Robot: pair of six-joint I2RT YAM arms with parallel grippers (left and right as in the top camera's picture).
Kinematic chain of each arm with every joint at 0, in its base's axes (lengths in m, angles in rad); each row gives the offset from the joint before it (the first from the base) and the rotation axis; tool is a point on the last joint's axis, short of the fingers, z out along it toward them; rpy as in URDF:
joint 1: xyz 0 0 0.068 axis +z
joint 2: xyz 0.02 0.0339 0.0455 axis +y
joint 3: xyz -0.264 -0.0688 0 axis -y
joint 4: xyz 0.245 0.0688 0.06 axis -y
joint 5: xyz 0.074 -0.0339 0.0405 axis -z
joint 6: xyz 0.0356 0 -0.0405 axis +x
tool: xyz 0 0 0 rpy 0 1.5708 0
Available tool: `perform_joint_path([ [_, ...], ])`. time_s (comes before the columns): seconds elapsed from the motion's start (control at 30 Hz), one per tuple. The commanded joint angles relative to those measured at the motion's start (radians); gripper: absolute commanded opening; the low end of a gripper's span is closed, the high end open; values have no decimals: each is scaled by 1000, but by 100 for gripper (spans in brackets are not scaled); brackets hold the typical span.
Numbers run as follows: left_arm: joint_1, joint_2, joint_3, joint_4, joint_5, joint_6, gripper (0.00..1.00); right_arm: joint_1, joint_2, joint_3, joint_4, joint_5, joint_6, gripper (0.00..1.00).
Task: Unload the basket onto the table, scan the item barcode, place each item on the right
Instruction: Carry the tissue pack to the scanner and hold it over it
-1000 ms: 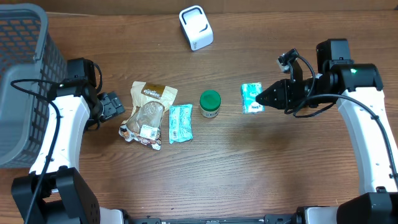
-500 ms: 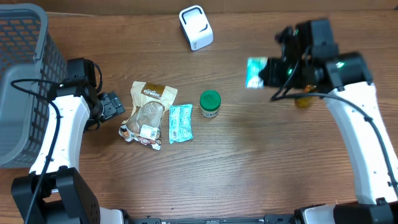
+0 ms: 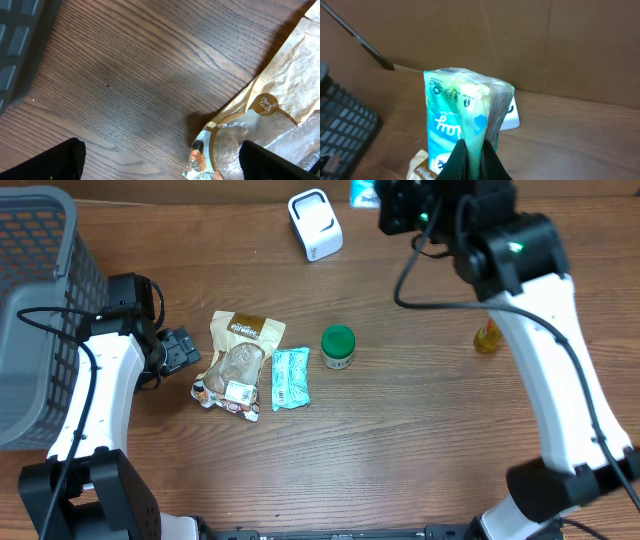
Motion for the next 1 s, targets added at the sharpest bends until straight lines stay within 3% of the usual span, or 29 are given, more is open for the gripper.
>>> perform_joint_path([
  [0.0, 3, -19, -2, 1, -9, -13, 100, 1, 90, 5, 80, 17, -17, 4],
  [0.3, 3, -19, -2, 1, -9, -13, 100, 25, 346, 5, 231, 45, -241, 4],
  [0.43, 3, -19, -2, 1, -9, -13, 100, 38, 436, 5, 319, 141, -251, 4],
  [0.7, 3, -19, -2, 1, -9, -13, 99, 60, 569, 5, 502, 153, -524, 4],
  [0.97, 3, -19, -2, 1, -9, -13, 99, 64, 582, 5, 591, 220, -540, 4],
])
